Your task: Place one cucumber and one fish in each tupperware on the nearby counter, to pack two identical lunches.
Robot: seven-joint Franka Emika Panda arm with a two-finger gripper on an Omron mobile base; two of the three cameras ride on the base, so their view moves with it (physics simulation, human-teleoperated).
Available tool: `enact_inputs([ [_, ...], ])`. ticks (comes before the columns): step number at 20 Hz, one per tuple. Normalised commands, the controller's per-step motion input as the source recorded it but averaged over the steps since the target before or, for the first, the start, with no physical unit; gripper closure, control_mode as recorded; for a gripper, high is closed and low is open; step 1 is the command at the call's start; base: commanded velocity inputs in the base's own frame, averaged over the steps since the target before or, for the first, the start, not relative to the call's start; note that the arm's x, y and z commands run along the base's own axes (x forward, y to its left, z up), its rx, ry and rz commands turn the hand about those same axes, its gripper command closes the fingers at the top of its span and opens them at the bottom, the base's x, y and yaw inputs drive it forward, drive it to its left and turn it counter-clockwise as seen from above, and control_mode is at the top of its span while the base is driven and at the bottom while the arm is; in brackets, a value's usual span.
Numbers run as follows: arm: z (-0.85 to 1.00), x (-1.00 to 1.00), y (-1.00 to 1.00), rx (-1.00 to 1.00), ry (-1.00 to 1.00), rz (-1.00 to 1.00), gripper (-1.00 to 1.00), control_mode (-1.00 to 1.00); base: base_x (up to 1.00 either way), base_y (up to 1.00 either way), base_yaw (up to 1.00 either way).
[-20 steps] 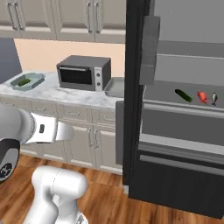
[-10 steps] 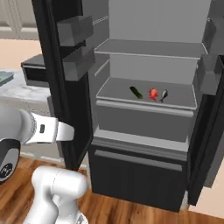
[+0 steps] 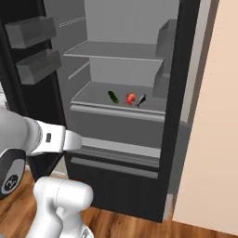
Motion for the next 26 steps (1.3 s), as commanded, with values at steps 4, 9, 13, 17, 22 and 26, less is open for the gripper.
enact_inputs([
  [4,0.00,0.00,0.00,0.00,0.00,0.00,-1.00,1.00,0.74,0.55,-0.03],
  [9,0.00,0.00,0.00,0.00,0.00,0.00,-1.00,1.00,0.54,-0.22,-0.11],
  [13,0.00,0.00,0.00,0.00,0.00,0.00,-1.00,1.00,0.63,-0.26,-0.09],
  [17,0.00,0.00,0.00,0.00,0.00,0.00,-1.00,1.00,0.77,-0.03,-0.06],
  [22,0.00,0.00,0.00,0.00,0.00,0.00,-1.00,1.00,0.64,0.00,0.00],
  [26,-0.33,0.28,0.00,0.00,0.01,0.00,-1.00,-1.00,0.10,0.00,0.00],
])
